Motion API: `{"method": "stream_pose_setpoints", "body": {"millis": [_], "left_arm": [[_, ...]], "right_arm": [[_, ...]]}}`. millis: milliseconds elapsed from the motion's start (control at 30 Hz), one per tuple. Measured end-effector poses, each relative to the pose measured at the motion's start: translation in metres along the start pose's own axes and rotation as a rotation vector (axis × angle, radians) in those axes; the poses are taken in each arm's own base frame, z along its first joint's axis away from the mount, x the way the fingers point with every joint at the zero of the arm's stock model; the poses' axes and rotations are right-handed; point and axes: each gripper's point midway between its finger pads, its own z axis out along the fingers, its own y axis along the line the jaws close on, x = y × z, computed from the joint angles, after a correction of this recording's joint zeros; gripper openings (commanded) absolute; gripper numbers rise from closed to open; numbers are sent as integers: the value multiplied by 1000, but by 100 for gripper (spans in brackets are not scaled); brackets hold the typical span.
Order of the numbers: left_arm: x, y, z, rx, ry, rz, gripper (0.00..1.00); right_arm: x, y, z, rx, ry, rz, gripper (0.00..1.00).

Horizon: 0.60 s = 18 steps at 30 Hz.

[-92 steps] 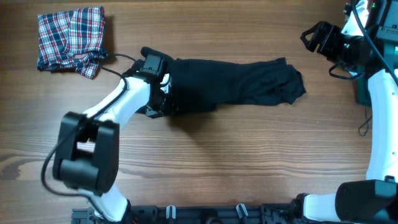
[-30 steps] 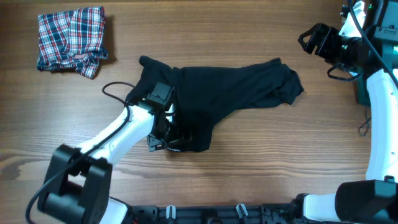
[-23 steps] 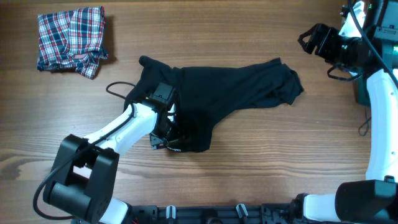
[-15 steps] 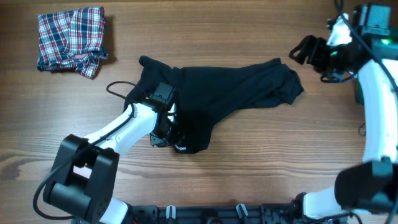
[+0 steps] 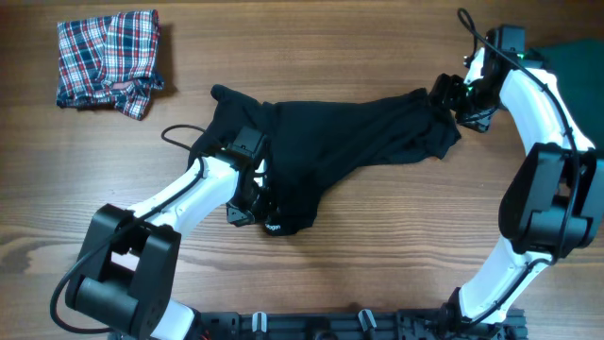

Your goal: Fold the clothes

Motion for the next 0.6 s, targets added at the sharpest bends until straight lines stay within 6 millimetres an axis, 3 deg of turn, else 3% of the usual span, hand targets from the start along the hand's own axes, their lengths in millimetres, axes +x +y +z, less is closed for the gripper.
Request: {"method": "stream_pose_setpoints", "body": {"millis": [133,167,267,300,333,400,467,500,600], "left_arm": [[-1,-1,0,3,-4,1,4],[-1,-1,0,3,-4,1,4],[-1,-1,0,2,-4,1,4],[-1,-1,0,3,-4,1,4],[-1,-1,0,3,-4,1,4],[-1,-1,0,2,-4,1,4],[-1,-1,0,3,-4,1,4],[-1,-1,0,2,-4,1,4],[-1,-1,0,2,-4,1,4]], "right_arm": [[-6,-4,10,13,-12,0,87],[-7,-5,14,13,-12,0,82],[-6,-7,18,17,-5,8,60],[-5,-7,20,19,-1,11,41],[-5,-7,20,19,2,8,32],[-5,-7,21,19,3,12,31],[-5,-7,21,16,4,7,39],[-5,-7,21,15,4,9,50],[-1,-9,25,17,9,8,52]]}}
